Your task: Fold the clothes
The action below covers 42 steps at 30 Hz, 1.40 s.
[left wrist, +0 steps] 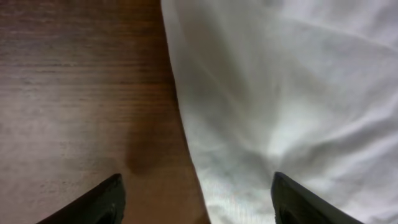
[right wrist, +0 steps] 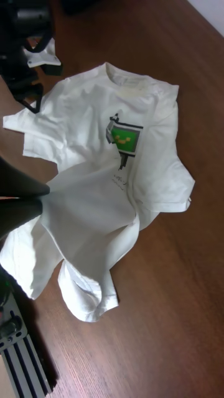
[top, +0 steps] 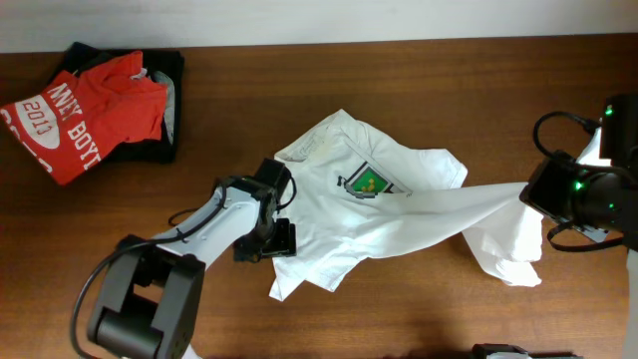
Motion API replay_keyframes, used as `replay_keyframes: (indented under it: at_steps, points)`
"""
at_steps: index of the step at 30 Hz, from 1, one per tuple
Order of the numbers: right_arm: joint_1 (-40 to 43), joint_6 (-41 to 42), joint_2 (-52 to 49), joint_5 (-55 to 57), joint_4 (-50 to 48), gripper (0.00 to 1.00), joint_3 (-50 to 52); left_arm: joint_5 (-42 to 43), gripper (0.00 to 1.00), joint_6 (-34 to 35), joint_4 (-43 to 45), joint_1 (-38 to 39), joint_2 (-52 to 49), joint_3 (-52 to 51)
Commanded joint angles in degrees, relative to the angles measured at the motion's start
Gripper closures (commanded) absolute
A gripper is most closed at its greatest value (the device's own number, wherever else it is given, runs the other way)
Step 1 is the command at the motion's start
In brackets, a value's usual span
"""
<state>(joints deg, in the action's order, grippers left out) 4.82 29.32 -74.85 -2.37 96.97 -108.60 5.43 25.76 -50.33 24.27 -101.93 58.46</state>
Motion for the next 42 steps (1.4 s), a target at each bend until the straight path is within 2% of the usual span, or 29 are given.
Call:
replay_keyframes:
  at_steps: [1,2,3,4,8,14,17,20,23,26,27,28,29,31,33,36,38,40,42]
  points:
    - [-0.31,-0.61,0.20,1.18,0.35,0.96,-0.59,-0.79,0.30,0.52,1.57,0.35,-3.63,-0.31]
    - [-0.31,-0.61,0.20,1.18,0.35,0.96,-0.59,-0.79,0.43,0.35,1.73,0.50,-4.17,-0.31]
    - [-0.31,-0.61,0.20,1.62,0.35,0.96,-0.59,-0.79,0.83,0.35,1.75,0.50,-4.31,-0.31]
    - [-0.31,-0.61,0.11,1.79,0.35,0.96,-0.59,-0.79,0.99,0.35,1.88,0.50,-4.31,-0.28]
    - [-0.31,-0.63,-1.05,1.79,0.35,0.96,-0.59,-0.83,1.00,0.17,-1.70,0.50,-1.55,3.23]
    - [-0.31,-0.63,-1.11,1.79,0.35,0.96,-0.59,-3.80,1.00,-0.52,-7.48,0.44,8.41,5.92]
    - [-0.31,-0.61,-0.55,1.77,0.35,0.96,-0.61,-6.73,0.99,-0.52,-13.84,0.46,16.26,11.02]
    - [-0.31,-0.63,3.28,1.81,0.35,0.96,-1.16,-10.01,1.00,-0.55,-23.91,0.44,27.78,22.58]
    - [-0.31,-0.63,8.33,1.81,0.33,0.96,-1.73,-15.08,0.99,-0.55,-33.92,0.44,37.57,43.60]
    - [-0.31,-0.63,9.22,1.79,0.31,0.96,-4.04,-15.54,0.99,-1.70,-35.69,0.44,39.34,50.95]
    - [-0.31,-0.63,8.46,1.79,0.33,0.96,-4.04,-13.77,0.76,-1.84,-37.92,0.46,37.70,49.90]
    - [-0.31,-0.63,7.65,1.79,0.33,0.96,-4.02,-11.45,0.06,-1.90,-39.71,0.46,35.74,48.22]
    - [-0.31,-0.63,6.69,1.79,0.33,0.96,-4.02,-8.22,0.01,-2.97,-40.65,0.46,33.40,45.75]
    - [-0.31,-0.66,4.28,1.79,0.35,0.96,-4.02,0.35,0.01,-4.02,-39.98,0.76,25.68,36.85]
    - [-0.31,-1.92,2.91,1.81,0.33,0.96,-4.02,0.35,0.19,-4.42,-36.35,0.70,17.18,28.70]
    - [-0.31,-2.99,2.62,4.22,0.33,0.96,-4.02,0.37,0.18,-4.87,-25.46,0.70,8.94,17.49]
    - [-0.31,-2.97,2.62,4.79,0.33,0.96,-4.02,1.07,0.14,-4.52,-20.22,0.70,7.58,11.87]
    - [-0.31,-2.95,2.47,4.59,0.33,0.96,-4.02,1.49,0.14,-0.92,-14.43,0.79,6.36,5.38]
    - [-0.31,-2.95,2.32,4.57,0.35,0.96,-4.02,3.63,0.14,-0.92,-6.69,0.87,5.31,-2.16]
